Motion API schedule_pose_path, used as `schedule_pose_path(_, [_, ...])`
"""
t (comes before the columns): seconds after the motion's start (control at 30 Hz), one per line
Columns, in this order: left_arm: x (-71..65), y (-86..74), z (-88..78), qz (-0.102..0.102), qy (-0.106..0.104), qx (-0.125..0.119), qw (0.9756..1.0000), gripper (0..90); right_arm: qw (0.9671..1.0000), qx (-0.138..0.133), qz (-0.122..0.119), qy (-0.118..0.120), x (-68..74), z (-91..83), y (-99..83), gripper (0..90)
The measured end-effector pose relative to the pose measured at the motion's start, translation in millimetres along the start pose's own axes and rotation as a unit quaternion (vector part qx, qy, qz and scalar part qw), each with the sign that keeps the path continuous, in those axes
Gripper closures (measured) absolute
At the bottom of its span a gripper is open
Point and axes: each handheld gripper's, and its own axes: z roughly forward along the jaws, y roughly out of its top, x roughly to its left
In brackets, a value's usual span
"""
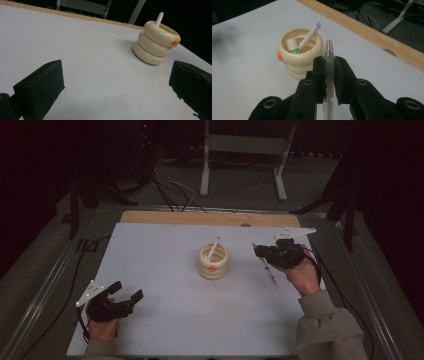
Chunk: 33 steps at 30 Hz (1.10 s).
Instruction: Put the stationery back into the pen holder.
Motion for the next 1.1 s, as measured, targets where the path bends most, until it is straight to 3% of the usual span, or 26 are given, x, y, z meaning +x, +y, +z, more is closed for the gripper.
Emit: schedule_pose_path(1.1, [0.2,0.2,-0.3,0.0,-0.001,0.0,1.0,0.3,0.9994,-0.033,0.008,-0.006,0.8,4.3,25.2,81.1])
